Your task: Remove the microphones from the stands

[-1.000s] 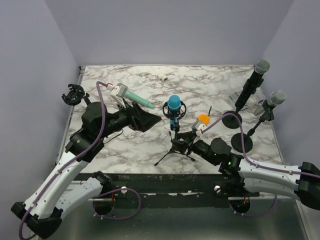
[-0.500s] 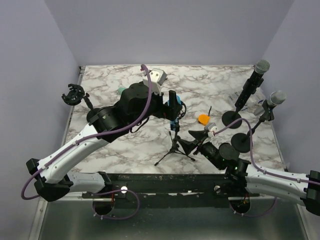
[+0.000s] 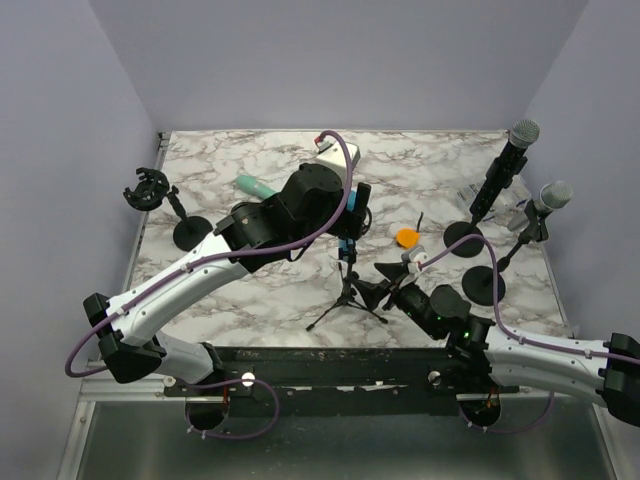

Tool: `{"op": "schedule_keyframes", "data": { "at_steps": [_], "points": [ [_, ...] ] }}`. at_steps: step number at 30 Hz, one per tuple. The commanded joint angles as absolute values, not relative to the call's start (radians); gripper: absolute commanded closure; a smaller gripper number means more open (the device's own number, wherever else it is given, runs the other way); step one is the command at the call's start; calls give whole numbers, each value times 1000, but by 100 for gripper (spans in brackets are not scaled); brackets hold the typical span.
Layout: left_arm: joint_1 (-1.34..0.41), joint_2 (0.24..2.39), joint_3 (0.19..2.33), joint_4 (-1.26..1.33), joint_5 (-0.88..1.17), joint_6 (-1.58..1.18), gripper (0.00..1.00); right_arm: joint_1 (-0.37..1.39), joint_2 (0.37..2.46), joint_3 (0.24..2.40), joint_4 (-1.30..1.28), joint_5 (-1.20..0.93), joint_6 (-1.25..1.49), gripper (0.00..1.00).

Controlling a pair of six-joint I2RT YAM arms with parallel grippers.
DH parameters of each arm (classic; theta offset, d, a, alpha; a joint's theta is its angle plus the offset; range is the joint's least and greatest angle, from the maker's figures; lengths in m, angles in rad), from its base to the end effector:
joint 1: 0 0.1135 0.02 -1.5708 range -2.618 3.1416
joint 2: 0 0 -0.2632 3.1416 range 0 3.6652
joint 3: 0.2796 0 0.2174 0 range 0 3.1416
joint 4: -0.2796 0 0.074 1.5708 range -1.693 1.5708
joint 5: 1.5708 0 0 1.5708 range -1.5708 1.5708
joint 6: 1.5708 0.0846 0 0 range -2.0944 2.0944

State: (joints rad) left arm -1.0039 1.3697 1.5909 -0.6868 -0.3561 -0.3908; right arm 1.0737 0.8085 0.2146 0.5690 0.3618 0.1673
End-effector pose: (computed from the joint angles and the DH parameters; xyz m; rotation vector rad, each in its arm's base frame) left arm 0.1834 -0.2331 0.4070 0.3983 2.0056 -0.5245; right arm 0.1208 0.1598 0.2328 -0.4467 1.5735 0.6736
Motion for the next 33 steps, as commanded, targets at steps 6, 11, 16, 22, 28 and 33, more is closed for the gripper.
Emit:
{"op": "schedule_keyframes", "data": {
  "at_steps": [6,11,16,22,28,33],
  "points": [
    [-1017,1405,1611,-683,-373,-394,33,1079,832,225,562,351,167,30],
    [-1024,1433,1625,-689,-374,-394,43,1079,820,224,557,357,167,30],
    [-1034,1442,1652,-693,-390,-392,61,1079,813,222,555,353,164,30],
    [-1045,1441,1695,-702,-385,-381,74,1078,836,231,555,333,153,30],
    [-1060,1445,1750,-744,-401,-366,84,1079,836,230,557,334,153,30],
    [-1063,1428,1805,-786,-396,-357,90,1080,838,229,558,340,164,30]
  ]
}}
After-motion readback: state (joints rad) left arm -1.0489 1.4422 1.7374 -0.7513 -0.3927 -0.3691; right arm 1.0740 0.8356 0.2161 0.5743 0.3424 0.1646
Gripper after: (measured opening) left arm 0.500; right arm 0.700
